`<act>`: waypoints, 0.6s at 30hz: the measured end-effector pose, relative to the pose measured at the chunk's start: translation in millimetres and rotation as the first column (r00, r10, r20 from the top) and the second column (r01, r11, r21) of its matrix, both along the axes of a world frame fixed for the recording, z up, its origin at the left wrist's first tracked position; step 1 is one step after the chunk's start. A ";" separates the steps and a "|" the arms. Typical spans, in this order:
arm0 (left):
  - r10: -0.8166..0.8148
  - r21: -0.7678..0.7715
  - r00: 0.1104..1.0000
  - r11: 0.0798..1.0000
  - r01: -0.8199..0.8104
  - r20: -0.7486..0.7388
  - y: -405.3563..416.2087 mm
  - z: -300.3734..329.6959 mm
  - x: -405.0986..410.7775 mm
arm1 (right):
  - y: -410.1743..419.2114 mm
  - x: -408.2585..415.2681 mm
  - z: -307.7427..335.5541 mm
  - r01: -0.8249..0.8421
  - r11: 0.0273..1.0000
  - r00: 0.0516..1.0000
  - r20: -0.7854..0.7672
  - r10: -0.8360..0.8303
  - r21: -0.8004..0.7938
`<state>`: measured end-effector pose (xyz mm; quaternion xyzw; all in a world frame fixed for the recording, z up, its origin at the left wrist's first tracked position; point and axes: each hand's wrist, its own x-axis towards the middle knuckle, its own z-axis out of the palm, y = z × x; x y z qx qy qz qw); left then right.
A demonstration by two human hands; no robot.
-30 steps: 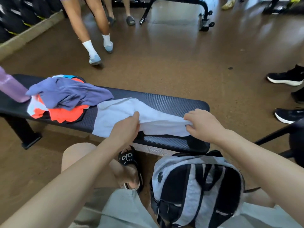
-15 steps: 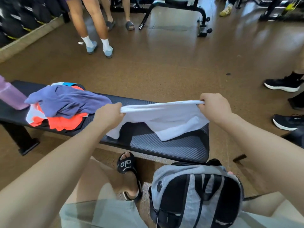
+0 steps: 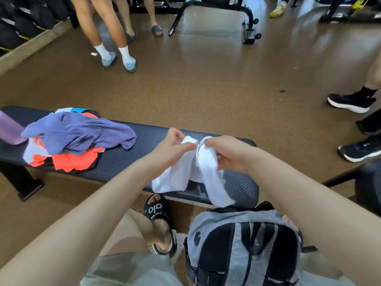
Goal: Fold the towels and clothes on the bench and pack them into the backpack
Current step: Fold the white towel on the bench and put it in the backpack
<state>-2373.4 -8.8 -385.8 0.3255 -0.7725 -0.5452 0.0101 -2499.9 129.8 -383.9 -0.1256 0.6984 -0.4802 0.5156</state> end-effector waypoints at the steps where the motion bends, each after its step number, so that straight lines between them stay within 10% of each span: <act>1: -0.050 -0.055 0.998 0.997 0.049 -0.031 9.4 1.5 -1.0 | -2.4 4.2 0.9 0.060 0.997 0.997 0.052 -0.058 -0.039; 12: -0.344 -0.554 0.939 0.781 0.288 0.004 32.1 -5.9 1.3 | 6.8 16.1 9.1 0.065 0.995 0.987 0.154 -0.053 -0.074; 18: -0.532 -0.712 0.846 0.580 0.397 0.039 31.4 -3.5 13.9 | 5.9 -4.9 2.1 -0.020 0.946 0.814 -0.545 0.203 0.322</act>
